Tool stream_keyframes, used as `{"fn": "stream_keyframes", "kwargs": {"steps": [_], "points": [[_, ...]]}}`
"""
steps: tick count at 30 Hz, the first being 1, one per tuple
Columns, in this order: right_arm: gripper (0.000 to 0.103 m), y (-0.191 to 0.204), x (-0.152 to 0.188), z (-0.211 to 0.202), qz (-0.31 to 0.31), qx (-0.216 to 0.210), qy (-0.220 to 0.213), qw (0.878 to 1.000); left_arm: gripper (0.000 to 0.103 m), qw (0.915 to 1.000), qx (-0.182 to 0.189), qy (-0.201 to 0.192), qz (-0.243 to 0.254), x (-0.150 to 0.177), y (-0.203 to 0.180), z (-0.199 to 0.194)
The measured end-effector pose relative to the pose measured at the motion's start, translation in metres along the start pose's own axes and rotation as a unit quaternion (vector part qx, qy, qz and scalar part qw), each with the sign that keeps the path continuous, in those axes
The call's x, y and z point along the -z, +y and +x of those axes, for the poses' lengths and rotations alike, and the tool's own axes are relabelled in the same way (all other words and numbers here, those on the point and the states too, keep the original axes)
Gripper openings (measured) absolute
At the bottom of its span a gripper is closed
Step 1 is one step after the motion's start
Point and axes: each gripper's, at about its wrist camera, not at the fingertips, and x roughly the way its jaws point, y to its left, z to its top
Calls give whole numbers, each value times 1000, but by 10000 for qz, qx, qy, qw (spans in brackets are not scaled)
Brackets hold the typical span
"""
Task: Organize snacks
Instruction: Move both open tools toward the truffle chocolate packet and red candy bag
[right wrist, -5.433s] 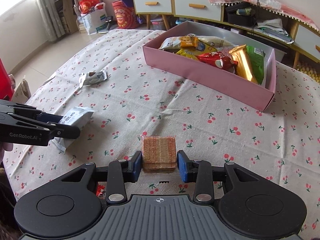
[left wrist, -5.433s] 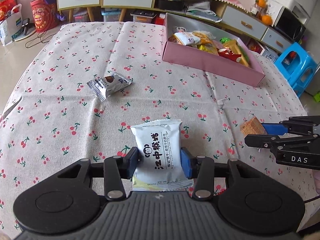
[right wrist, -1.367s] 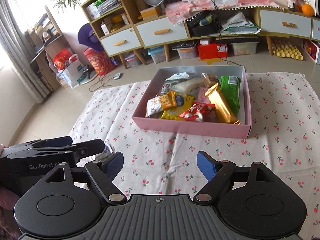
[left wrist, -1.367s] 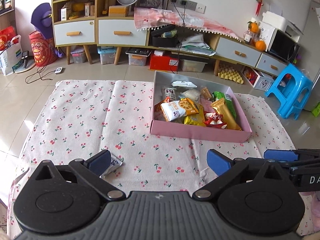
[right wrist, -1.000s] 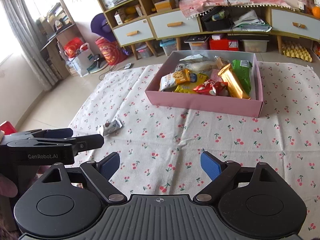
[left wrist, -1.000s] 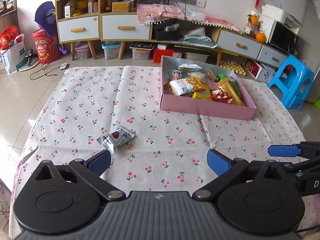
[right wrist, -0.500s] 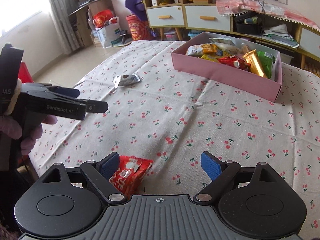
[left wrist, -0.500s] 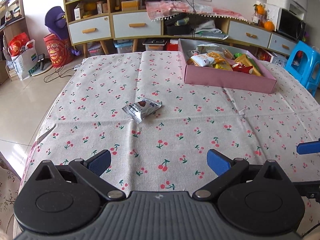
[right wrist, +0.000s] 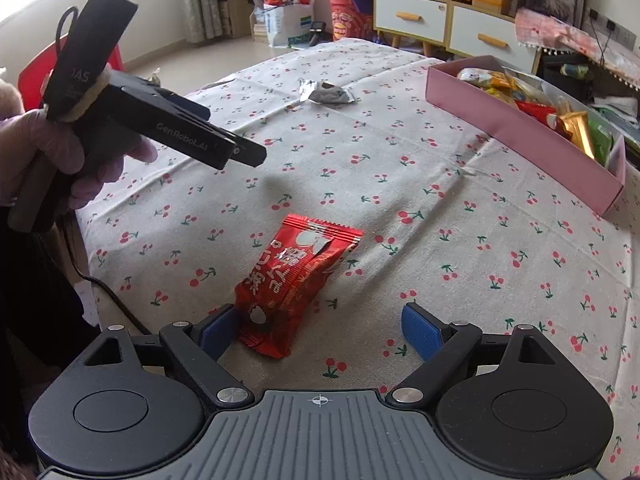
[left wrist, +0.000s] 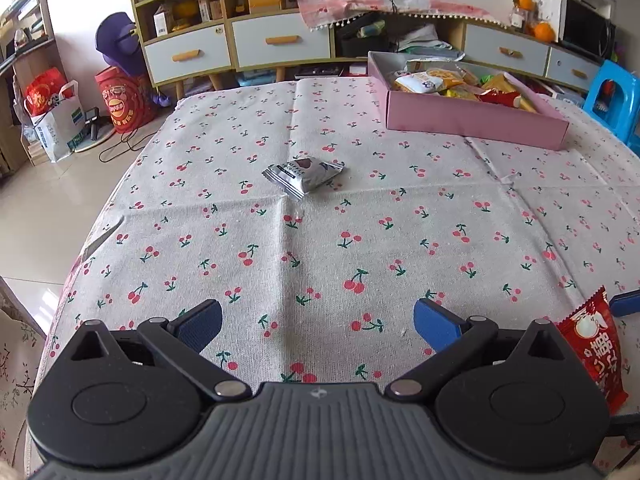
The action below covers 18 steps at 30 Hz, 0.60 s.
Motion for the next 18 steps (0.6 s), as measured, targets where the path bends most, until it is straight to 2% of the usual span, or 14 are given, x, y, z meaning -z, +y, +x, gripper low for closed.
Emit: {"fn": "stream_keyframes", "kwargs": {"steps": [3,9,14,18], "points": [[94,-2,-3,3,24,-5,-40,10000,102,10000,-71,13,7,0,2,7],[94,-26,-11,10,468,350,-133,9982,103,9997,-56,-204,-154,-6,10,20],[94,-52,-16,14,927,867,-203,9917,103,9995,-112,-281,-89,-22,12,34],[93,-70,-17,14,1251,1243,-189,9841,103,9992,99,-353,146,-34,18,46]]}}
